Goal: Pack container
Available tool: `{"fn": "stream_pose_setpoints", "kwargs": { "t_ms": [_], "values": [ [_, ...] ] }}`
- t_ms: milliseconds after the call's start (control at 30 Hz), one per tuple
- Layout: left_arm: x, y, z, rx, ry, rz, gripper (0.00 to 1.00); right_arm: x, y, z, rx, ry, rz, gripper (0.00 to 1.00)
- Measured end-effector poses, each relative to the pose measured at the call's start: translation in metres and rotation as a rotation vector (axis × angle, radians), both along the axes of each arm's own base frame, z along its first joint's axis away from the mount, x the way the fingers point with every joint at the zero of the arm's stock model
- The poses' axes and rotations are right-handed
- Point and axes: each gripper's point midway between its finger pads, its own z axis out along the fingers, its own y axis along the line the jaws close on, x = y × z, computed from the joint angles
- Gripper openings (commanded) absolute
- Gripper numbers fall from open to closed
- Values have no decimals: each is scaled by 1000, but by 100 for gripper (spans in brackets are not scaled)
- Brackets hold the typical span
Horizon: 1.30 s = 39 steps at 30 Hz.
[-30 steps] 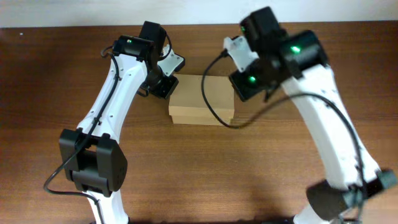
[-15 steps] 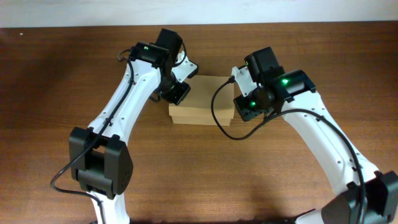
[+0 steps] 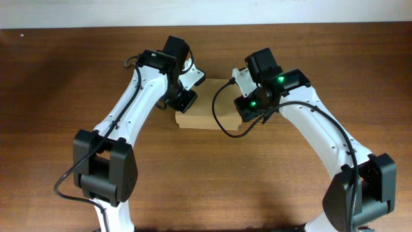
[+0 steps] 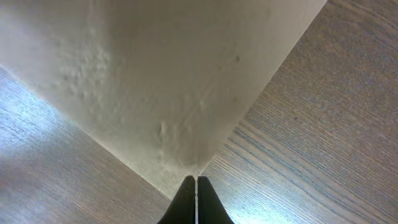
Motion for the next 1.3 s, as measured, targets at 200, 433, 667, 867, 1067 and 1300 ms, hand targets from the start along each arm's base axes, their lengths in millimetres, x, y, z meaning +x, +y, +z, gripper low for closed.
{"fn": "stream_pose_setpoints", "kwargs": {
  "t_ms": [200,433,667,867,1067,1300],
  "values": [
    [-2,1,-4,2,5,0,2,-2,0,-14,-14,43,0,4],
    [-2,1,-4,1,3,0,2,-3,0,-30,-21,88,2,4],
    [0,1,-4,5,-5,0,2,-4,0,-28,-17,98,0,4],
    [32,2,34,23,-153,14,2,15,-3,26,4,46,-24,4],
    [61,20,101,103,-372,69,5,43,-45,82,18,-47,-139,4],
    [75,111,133,189,-437,266,7,62,-170,106,-13,-90,-438,4]
  ]
}}
